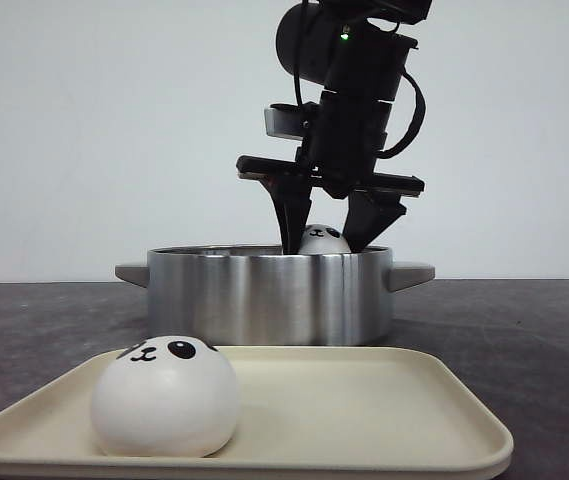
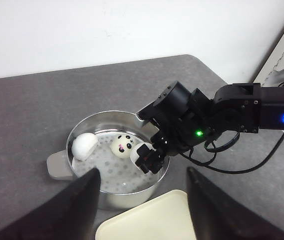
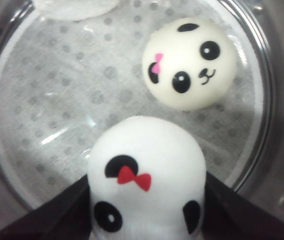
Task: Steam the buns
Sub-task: 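Carry the bun with the right gripper into the pot and release, then raise the right gripper away from the pot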
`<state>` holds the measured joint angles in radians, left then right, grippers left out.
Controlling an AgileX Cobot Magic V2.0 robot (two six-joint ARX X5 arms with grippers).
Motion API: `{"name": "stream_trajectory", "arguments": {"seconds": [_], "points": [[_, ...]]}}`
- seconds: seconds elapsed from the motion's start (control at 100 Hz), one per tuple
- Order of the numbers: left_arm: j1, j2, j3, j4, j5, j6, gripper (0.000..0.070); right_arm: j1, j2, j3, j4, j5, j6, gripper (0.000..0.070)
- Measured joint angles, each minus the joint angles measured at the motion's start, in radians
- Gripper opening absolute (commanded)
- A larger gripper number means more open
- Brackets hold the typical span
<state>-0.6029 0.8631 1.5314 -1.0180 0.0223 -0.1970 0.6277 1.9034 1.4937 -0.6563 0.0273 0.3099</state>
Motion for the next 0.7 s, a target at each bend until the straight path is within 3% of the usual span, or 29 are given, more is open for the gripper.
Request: {"name": "stream_trajectory", "arguments": {"seconds": [0.04,0.1,0.48,0.51,0.57,0.67,0.7], "points": [[0.0,0.0,0.0,0.0,0.0,0.0,0.0307,0.0,0.0,0.0,-0.005,0.0,0.0,0.0502],[0.0,0.0,0.0,0.0,0.0,0.0,0.0307,0.0,0.0,0.0,-0.013,0.0,0.0,0.0543],[0.0,0.0,0.0,-0.034,0.0,0.0,0.0307,0.0,0.001,0.0,-0.02,0.0,0.0,0.0537],[0.0,0.0,0.0,-0.037,0.0,0.0,0.0307,0.0,0.001,0.0,-0.02,0.0,-0.001,0.0504],[0.0,0.0,0.0,-0.045,0.0,0.0,0.0307,0.0,0.001,0.006,-0.027,0.0,-0.009,0.035],[0.0,0.0,0.0,-0.071,0.0,0.0,0.0307,0.001,-0.007,0.037,-0.045,0.0,-0.028,0.0021],[0.0,0.001,0.0,-0.08,0.0,0.0,0.0308,0.003,-0.018,0.048,-0.048,0.002,-0.034,0.0]]}}
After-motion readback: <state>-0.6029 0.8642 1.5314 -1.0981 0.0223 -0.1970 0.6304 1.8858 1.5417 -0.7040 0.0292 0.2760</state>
